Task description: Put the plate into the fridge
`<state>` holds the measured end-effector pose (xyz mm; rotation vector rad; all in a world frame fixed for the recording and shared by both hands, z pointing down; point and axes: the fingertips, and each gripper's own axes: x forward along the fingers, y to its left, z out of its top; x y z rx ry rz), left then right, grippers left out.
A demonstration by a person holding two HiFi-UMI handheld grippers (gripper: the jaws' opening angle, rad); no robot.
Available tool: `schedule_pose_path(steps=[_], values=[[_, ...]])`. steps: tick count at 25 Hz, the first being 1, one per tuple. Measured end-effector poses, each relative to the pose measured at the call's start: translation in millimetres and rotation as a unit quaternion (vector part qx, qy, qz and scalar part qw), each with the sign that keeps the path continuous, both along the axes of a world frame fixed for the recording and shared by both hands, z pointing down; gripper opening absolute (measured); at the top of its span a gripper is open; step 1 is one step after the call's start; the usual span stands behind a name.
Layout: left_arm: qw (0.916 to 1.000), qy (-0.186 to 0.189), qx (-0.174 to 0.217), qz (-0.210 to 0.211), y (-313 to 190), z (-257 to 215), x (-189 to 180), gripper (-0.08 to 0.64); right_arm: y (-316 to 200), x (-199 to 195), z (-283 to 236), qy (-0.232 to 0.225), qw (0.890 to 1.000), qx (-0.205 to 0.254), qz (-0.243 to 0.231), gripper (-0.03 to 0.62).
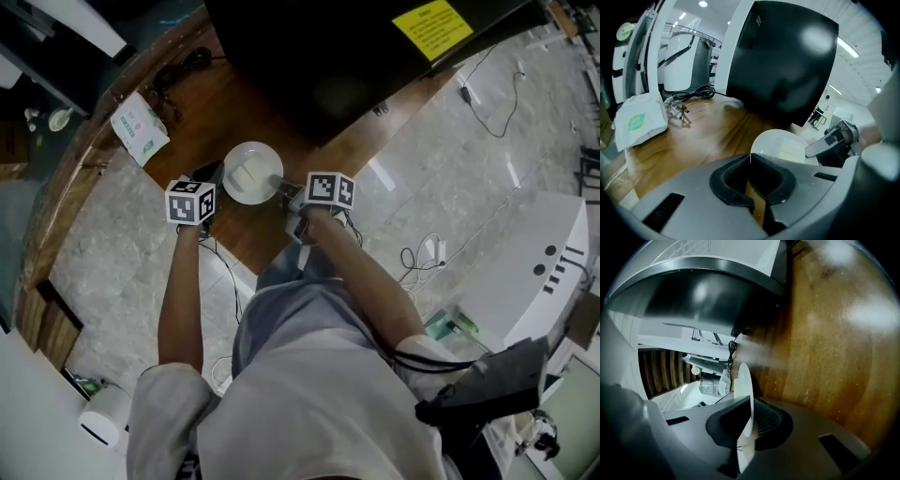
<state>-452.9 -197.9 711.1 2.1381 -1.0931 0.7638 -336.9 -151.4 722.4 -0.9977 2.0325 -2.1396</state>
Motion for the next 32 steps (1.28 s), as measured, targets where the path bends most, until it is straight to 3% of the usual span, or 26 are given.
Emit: schedule_pose_path(steps=[7, 17, 23, 28, 32], values=[[0.9974, -0.027, 0.066, -0.002, 10, -5, 21, 0.021, -6, 2, -7, 0.039, 0.998, 0.032, -0.033, 0.023], [0.9874, -0.083, 0.098, -0.092, 11, -23, 26, 0.021, -6, 16, -25, 0.094, 0.991, 0.078, -0.055, 0.023], [0.9848, -0.085, 0.096, -0.118, 34, -41, 44, 0.021, 12, 42, -44, 0.069, 0.993, 0.079, -0.052, 0.023], [0.9829, -0.103, 0.105, -0.111, 64, -62, 76, 0.021, 38, 77, -66, 0.053, 0.992, 0.089, -0.071, 0.023], [0.9829, -0.087, 0.106, -0.123, 88, -69, 100, 0.021, 60, 106, -78, 0.025, 0.995, 0.074, -0.067, 0.023]])
